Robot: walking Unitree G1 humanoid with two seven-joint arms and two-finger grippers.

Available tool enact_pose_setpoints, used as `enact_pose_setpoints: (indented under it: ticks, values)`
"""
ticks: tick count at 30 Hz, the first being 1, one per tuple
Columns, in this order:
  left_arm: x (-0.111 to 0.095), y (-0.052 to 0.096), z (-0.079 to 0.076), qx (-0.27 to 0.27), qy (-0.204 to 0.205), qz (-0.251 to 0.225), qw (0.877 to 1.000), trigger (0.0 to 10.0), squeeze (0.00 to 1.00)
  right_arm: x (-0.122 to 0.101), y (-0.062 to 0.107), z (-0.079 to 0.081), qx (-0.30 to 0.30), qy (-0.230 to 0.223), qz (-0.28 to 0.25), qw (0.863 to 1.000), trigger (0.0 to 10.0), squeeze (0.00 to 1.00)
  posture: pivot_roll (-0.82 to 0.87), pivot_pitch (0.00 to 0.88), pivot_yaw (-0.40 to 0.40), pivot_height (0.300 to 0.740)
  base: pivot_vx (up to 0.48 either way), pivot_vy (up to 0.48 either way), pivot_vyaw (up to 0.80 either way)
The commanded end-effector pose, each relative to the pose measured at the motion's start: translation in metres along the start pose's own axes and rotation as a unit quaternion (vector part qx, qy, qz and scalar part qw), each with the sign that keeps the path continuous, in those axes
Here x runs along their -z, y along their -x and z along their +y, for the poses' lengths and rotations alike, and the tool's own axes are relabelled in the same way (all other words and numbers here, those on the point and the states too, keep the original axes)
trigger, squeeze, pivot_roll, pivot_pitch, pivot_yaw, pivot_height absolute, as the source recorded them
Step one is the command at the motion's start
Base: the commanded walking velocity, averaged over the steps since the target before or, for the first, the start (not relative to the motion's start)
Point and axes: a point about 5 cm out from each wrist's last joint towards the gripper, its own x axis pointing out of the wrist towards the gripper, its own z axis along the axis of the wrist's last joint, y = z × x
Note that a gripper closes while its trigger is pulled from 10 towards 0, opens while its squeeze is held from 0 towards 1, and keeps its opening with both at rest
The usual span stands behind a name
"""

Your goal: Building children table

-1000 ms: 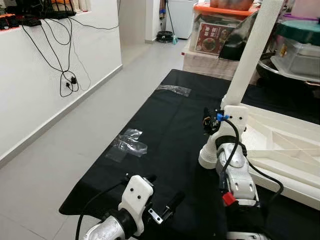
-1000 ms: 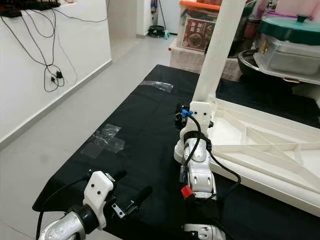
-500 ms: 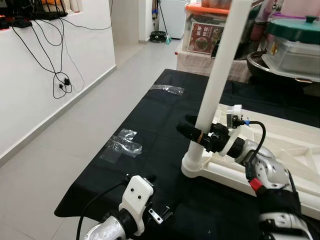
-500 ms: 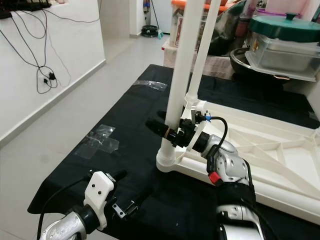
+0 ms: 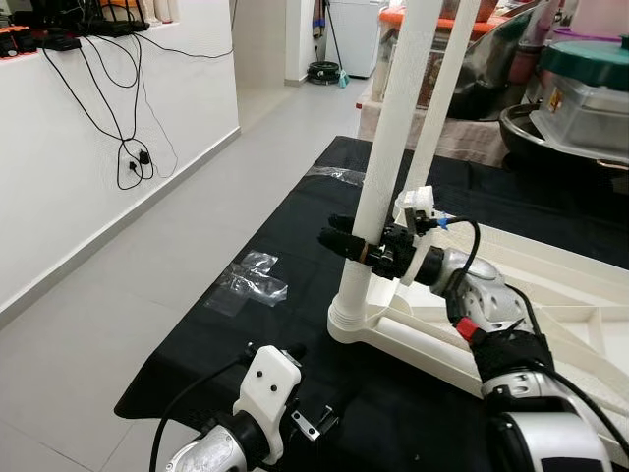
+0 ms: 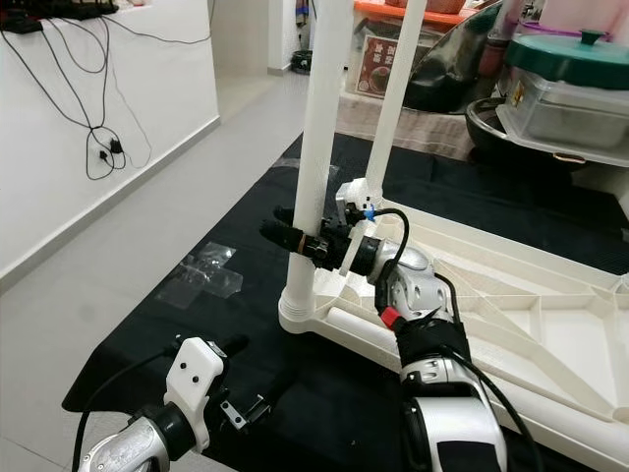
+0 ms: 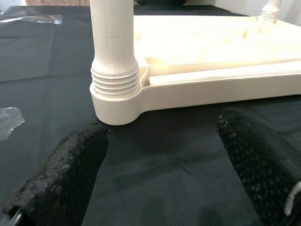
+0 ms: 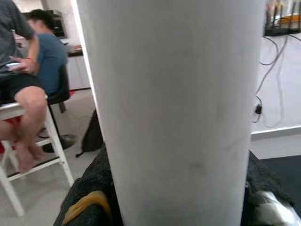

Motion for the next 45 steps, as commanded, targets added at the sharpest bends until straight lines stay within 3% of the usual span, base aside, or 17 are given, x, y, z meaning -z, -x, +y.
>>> enact_pose_setpoints:
  ticks: [1, 3, 6, 7, 9, 10, 12, 17, 20, 21, 24, 25, 29, 30, 34, 37, 45]
  values:
    - [0.001, 0.001, 0.0, -0.002, -0.001, 0.002, 1.0, 10.0, 0.0, 0.005, 0.004, -0.007, 0.061, -0.01, -0.002, 0.998, 0.0, 0.0, 0.12, 0.032, -0.087, 0.74, 0.0, 0.0, 0.0]
    - [0.001, 0.001, 0.001, -0.003, -0.002, 0.002, 1.0, 10.0, 0.0, 0.008, 0.015, -0.027, 0.291, -0.003, 0.003, 0.957, 0.0, 0.0, 0.11, 0.034, -0.081, 0.74, 0.0, 0.0, 0.0]
    - [0.001, 0.001, 0.002, -0.003, -0.002, 0.002, 1.0, 10.0, 0.0, 0.012, 0.026, -0.034, 0.396, 0.02, 0.018, 0.918, 0.0, 0.0, 0.1, 0.035, -0.079, 0.74, 0.0, 0.0, 0.0]
    - [0.001, 0.001, 0.002, -0.002, -0.001, 0.003, 1.0, 10.0, 0.0, 0.019, 0.042, -0.037, 0.502, 0.039, 0.037, 0.863, 0.0, 0.0, 0.1, 0.036, -0.08, 0.74, 0.0, 0.0, 0.0]
    - [0.001, 0.001, 0.002, -0.002, -0.001, 0.003, 1.0, 10.0, 0.0, 0.019, 0.042, -0.037, 0.502, 0.039, 0.037, 0.863, 0.0, 0.0, 0.1, 0.036, -0.08, 0.74, 0.0, 0.0, 0.0]
    - [0.002, 0.001, 0.002, 0.002, -0.001, 0.004, 1.0, 10.0, 0.0, 0.028, 0.062, -0.024, 0.624, 0.047, 0.039, 0.779, 0.0, 0.0, 0.11, 0.038, -0.078, 0.74, 0.0, 0.0, 0.0]
    - [0.002, 0.001, 0.002, 0.002, -0.001, 0.004, 1.0, 10.0, 0.0, 0.028, 0.062, -0.024, 0.624, 0.047, 0.039, 0.779, 0.0, 0.0, 0.11, 0.038, -0.078, 0.74, 0.0, 0.0, 0.0]
    - [0.001, 0.001, 0.002, 0.004, -0.002, 0.005, 1.0, 10.0, 0.0, 0.024, 0.057, 0.007, 0.693, 0.047, 0.018, 0.72, 0.0, 0.0, 0.11, 0.046, -0.077, 0.74, 0.0, 0.0, 0.0]
    - [0.001, 0.001, 0.002, 0.003, -0.002, 0.005, 1.0, 10.0, 0.0, 0.022, 0.051, 0.01, 0.69, 0.038, 0.011, 0.723, 0.0, 0.0, 0.11, 0.047, -0.077, 0.74, 0.0, 0.0, 0.0]
    - [0.001, 0.0, 0.002, 0.003, -0.002, 0.005, 1.0, 10.0, 0.0, 0.017, 0.039, 0.011, 0.662, 0.047, -0.008, 0.748, 9.3, 0.0, 0.1, 0.048, -0.081, 0.74, 0.0, 0.0, 0.0]
    - [0.002, 0.0, 0.002, 0.002, -0.001, 0.005, 1.0, 10.0, 0.0, 0.011, 0.024, 0.014, 0.624, 0.055, -0.033, 0.779, 10.0, 0.0, 0.1, 0.049, -0.079, 0.74, 0.0, 0.0, 0.0]
    - [0.001, 0.0, 0.002, 0.002, 0.0, 0.004, 1.0, 10.0, 0.0, 0.009, 0.018, 0.014, 0.595, 0.05, -0.048, 0.801, 10.0, 1.0, 0.1, 0.05, -0.08, 0.74, 0.0, 0.0, 0.0]
    - [0.001, 0.0, 0.002, 0.001, 0.0, 0.004, 1.0, 10.0, 0.0, 0.006, 0.013, 0.013, 0.554, 0.036, -0.069, 0.829, 10.0, 1.0, 0.1, 0.049, -0.082, 0.74, 0.0, 0.0, 0.0]
    - [0.001, -0.001, 0.002, 0.001, 0.0, 0.004, 1.0, 10.0, 0.0, 0.003, 0.012, 0.01, 0.532, 0.046, -0.076, 0.842, 10.0, 0.0, 0.11, 0.047, -0.085, 0.74, 0.0, 0.0, 0.0]
    - [0.002, -0.001, 0.002, 0.0, 0.0, 0.004, 1.0, 10.0, 0.0, 0.003, 0.007, 0.004, 0.349, -0.002, -0.057, 0.935, 10.0, 0.0, 0.1, 0.04, -0.083, 0.74, 0.0, 0.0, 0.0]
    - [0.002, -0.001, 0.001, 0.002, 0.0, 0.004, 1.0, 10.0, 0.0, 0.004, 0.014, 0.004, 0.221, -0.045, -0.046, 0.973, 10.0, 0.0, 0.1, 0.034, -0.083, 0.74, 0.0, 0.0, 0.0]
    - [0.003, -0.001, 0.001, 0.004, -0.002, 0.005, 1.0, 10.0, 0.0, 0.0, 0.03, 0.017, -0.056, -0.08, -0.03, 0.995, 10.0, 0.0, 0.12, 0.023, -0.092, 0.74, 0.0, 0.0, 0.0]
